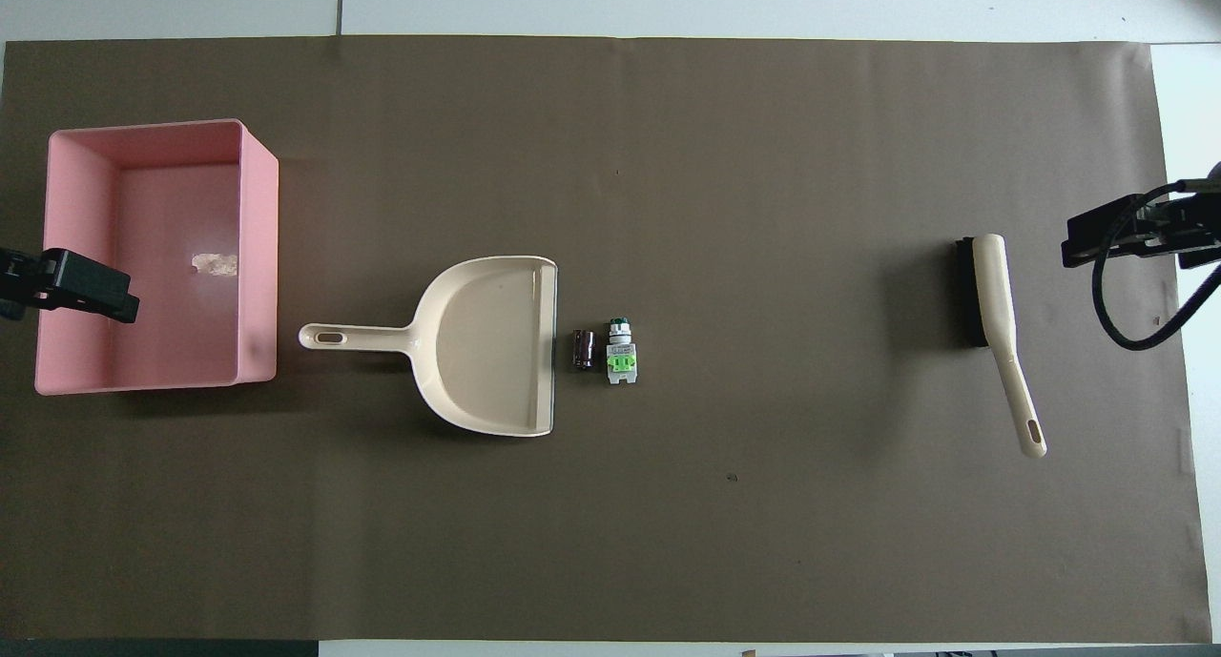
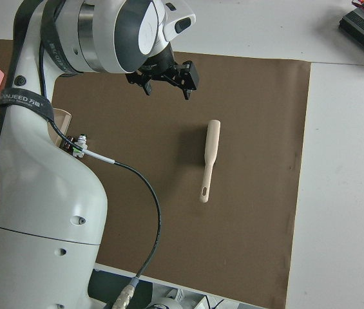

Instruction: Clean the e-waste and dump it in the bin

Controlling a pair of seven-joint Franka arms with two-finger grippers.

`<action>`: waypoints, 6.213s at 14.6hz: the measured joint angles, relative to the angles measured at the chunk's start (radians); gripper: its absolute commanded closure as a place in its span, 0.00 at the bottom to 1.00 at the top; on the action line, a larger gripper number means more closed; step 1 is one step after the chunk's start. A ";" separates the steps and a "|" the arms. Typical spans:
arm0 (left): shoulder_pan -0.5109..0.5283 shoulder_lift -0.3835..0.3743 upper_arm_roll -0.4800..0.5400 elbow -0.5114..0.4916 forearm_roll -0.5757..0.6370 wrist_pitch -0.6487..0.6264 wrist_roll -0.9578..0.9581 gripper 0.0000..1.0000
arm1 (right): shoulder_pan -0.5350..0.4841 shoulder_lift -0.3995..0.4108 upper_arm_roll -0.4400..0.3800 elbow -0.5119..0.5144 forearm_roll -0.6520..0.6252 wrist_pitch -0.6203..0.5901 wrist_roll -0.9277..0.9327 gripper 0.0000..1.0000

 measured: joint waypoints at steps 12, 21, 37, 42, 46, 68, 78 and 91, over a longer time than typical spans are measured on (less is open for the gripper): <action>-0.026 0.007 -0.016 -0.020 0.020 0.136 0.090 0.05 | -0.103 -0.174 -0.005 -0.657 0.000 0.522 -0.137 0.01; -0.145 0.025 -0.022 -0.162 0.020 0.285 0.510 0.05 | -0.174 -0.152 -0.005 -0.911 0.000 0.768 -0.221 0.01; -0.305 -0.005 -0.024 -0.667 0.119 0.778 0.857 0.14 | -0.174 -0.139 -0.005 -0.929 0.000 0.775 -0.274 0.33; -0.320 -0.009 -0.025 -0.701 0.170 0.788 0.864 0.16 | -0.174 -0.139 -0.005 -0.931 0.000 0.775 -0.273 1.00; -0.327 0.029 -0.025 -0.697 0.199 0.824 0.864 0.16 | -0.171 -0.139 0.001 -0.926 0.001 0.772 -0.264 1.00; -0.330 0.067 -0.023 -0.658 0.203 0.780 0.856 1.00 | 0.669 -0.134 0.044 -0.797 0.001 0.555 0.746 1.00; -0.370 0.121 -0.023 -0.433 0.341 0.489 0.873 1.00 | 0.672 -0.045 0.033 -0.785 -0.029 0.628 0.470 1.00; -0.438 0.176 -0.024 -0.429 0.388 0.489 0.879 1.00 | 0.756 0.136 0.050 -0.596 0.106 0.675 0.595 1.00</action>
